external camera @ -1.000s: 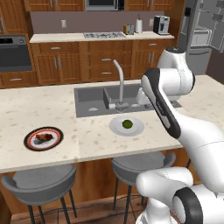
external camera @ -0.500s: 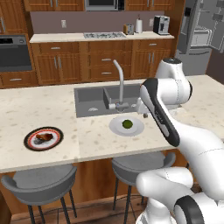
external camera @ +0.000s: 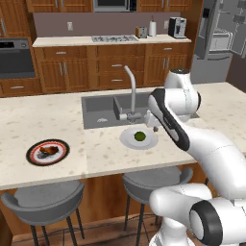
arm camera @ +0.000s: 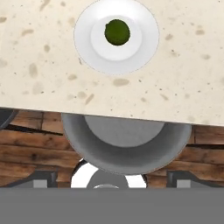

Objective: Transport the chicken drumstick and lime to the fridge. Place the chicken drumstick on the rack containing meat and place the lime on the rack containing the vegetable, ensuring meats and vegetables are on different racks.

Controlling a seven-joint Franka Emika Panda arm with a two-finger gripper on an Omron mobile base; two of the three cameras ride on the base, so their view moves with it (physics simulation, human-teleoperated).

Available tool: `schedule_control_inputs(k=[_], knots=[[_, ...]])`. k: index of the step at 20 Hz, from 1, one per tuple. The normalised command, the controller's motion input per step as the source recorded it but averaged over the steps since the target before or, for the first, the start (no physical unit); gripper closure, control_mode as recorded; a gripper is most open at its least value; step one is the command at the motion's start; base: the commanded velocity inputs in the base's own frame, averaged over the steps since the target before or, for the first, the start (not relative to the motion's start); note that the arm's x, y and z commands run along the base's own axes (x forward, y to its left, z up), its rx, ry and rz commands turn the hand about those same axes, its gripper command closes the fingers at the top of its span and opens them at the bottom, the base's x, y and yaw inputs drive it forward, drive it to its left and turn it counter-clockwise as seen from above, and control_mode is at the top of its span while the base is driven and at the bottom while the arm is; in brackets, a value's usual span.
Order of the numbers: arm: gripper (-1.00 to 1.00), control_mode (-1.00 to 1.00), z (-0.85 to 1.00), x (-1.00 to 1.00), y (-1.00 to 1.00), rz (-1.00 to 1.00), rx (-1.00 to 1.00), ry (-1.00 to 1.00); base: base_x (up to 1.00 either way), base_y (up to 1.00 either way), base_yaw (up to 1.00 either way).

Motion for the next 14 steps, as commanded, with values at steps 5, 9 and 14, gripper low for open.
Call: schedule_control_inputs(k=[5,9,14], knots=[[-1.0,-1.0,-0.34,0.46,0.0,0.02,0.0,0.08,0.0,0.0,0.0],[-1.0,-1.0,-0.35,0.44,0.0,0.02,0.0,0.08,0.0,0.0,0.0],[-1.0,-1.0,-0.35,0.46,0.0,0.02,0.0,0.08,0.0,0.0,0.0]])
